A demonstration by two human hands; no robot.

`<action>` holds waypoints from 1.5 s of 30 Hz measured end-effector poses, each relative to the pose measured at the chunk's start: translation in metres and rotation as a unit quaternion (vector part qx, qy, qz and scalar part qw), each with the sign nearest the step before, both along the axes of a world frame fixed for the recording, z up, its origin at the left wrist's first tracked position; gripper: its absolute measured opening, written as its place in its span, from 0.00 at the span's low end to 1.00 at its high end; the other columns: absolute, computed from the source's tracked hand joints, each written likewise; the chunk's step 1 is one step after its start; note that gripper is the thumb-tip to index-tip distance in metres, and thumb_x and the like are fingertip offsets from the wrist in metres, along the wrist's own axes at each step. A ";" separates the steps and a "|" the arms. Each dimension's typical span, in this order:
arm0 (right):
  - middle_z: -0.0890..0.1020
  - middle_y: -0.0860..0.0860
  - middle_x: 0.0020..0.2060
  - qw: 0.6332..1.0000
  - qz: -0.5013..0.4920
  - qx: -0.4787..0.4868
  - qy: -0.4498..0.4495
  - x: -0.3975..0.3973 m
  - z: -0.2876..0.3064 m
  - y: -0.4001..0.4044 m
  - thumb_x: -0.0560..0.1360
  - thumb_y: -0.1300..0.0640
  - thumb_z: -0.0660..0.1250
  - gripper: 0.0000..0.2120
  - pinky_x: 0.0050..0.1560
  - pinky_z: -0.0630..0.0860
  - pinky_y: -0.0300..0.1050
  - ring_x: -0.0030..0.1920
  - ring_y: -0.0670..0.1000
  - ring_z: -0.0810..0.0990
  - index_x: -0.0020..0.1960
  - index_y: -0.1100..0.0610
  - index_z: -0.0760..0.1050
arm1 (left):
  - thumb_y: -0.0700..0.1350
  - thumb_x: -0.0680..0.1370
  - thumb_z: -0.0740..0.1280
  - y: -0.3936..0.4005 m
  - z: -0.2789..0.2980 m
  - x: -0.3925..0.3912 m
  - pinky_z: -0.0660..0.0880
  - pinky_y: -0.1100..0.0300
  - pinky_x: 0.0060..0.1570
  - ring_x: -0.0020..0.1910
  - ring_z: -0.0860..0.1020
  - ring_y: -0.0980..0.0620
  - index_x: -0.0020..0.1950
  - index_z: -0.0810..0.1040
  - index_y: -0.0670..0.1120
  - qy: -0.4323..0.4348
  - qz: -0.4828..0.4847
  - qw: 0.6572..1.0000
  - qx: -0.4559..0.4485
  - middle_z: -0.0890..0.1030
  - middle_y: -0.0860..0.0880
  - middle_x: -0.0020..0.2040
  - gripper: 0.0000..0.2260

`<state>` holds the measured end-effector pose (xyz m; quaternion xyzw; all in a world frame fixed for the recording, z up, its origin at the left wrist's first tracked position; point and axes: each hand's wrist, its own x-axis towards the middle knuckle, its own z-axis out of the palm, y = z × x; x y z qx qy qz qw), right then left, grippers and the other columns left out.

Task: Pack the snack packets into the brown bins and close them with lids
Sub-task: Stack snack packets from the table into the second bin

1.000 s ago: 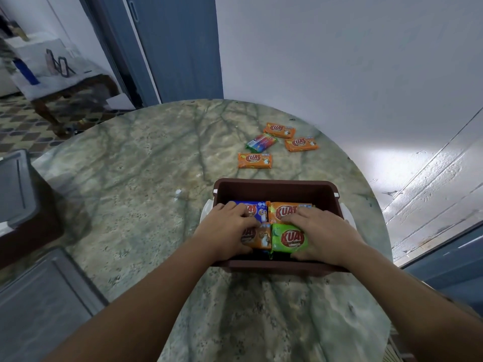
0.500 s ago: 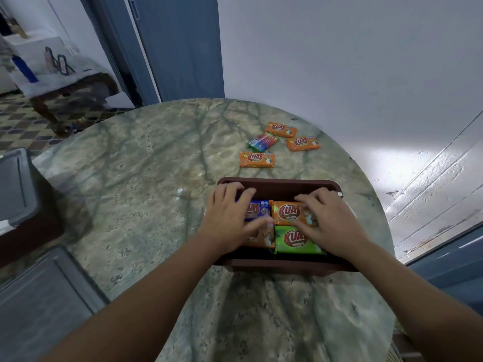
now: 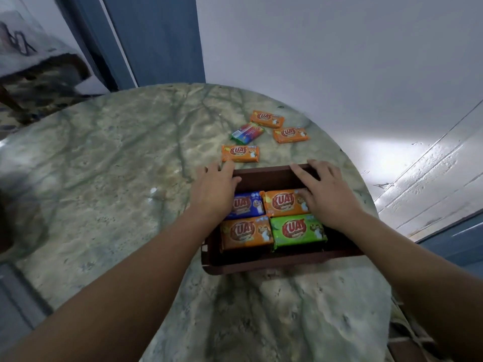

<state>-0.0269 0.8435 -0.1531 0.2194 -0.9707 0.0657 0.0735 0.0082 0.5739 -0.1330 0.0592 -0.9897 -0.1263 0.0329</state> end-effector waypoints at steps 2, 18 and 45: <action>0.65 0.59 0.75 1.000 0.012 0.001 -0.002 -0.017 0.000 0.007 0.82 0.50 0.65 0.31 0.68 0.72 0.65 0.73 0.62 0.61 0.82 0.45 0.57 | 0.56 0.85 0.58 0.008 0.001 -0.010 0.73 0.45 0.57 0.63 0.70 0.39 0.69 0.69 0.50 -0.004 0.009 1.000 0.001 0.74 0.44 0.65 0.16; 0.71 0.55 0.71 0.996 0.069 -0.041 -0.030 -0.118 0.015 0.036 0.79 0.49 0.64 0.28 0.65 0.72 0.61 0.70 0.60 0.65 0.78 0.43 0.66 | 0.57 0.85 0.58 0.057 0.003 -0.070 0.74 0.46 0.57 0.62 0.69 0.41 0.72 0.67 0.50 -0.022 0.103 0.994 -0.017 0.73 0.45 0.66 0.19; 0.68 0.61 0.72 0.946 0.021 0.147 -0.288 -0.283 0.005 -0.038 0.71 0.46 0.79 0.46 0.68 0.72 0.53 0.71 0.63 0.71 0.79 0.55 0.58 | 0.48 0.78 0.71 0.015 -0.014 -0.204 0.70 0.50 0.63 0.65 0.73 0.41 0.75 0.68 0.48 -0.269 0.000 0.963 -0.029 0.71 0.41 0.71 0.27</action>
